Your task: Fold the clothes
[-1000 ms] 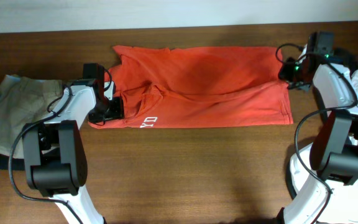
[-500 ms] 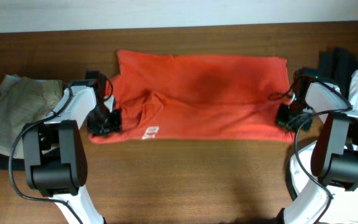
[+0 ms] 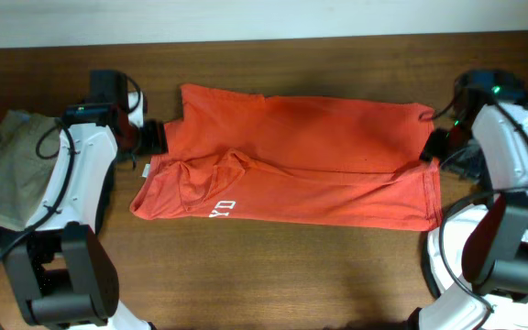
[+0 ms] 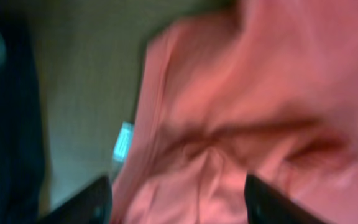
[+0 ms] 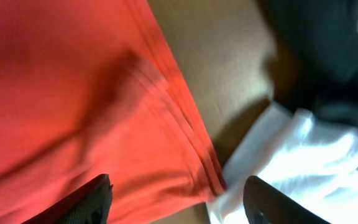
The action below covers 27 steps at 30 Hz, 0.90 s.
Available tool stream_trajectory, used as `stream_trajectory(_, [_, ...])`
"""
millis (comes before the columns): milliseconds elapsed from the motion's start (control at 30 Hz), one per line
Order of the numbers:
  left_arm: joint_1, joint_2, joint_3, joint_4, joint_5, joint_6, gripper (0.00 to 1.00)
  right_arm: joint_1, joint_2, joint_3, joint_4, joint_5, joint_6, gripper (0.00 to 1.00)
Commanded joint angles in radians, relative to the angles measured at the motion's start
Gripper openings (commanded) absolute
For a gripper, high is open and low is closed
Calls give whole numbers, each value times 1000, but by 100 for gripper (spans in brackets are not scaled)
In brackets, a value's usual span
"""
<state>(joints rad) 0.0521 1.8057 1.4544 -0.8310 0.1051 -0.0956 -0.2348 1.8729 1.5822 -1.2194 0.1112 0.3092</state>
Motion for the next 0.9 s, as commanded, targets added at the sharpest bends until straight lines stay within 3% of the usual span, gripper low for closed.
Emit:
stream_trajectory(0, [3, 42, 6, 224, 172, 45, 67, -1, -34, 113, -24, -93, -72, 73])
stream_trajectory(100, [2, 164, 71, 401, 287, 43, 66, -1, -34, 118, -43, -116, -73, 75])
stream_trajectory(300, [2, 559, 495, 350, 415, -21, 66, -1, -34, 118, -75, -117, -73, 75])
stream_trajectory(433, [-6, 687, 539, 358, 415, -72, 63, -1, -34, 118, -68, -127, -73, 75])
stream_trajectory(500, [-12, 700, 539, 365, 416, -72, 35, -1, -34, 118, -60, -127, -73, 73])
stream_trajectory(600, [-21, 700, 541, 361, 434, -72, 5, -1, -34, 118, -34, -126, -73, 66])
stream_trajectory(633, [-21, 696, 544, 355, 444, -72, 1, -1, -34, 118, -10, -126, -73, 62])
stream_trajectory(733, [-3, 671, 616, 299, 535, -71, 1, -1, -20, 118, 148, -127, -142, 54])
stream_trajectory(800, [16, 609, 671, 209, 534, -33, 1, -1, 35, 118, 295, -127, -187, 55])
stream_trajectory(867, [23, 550, 675, 135, 521, -22, 1, -2, 124, 118, 446, -127, -185, 66])
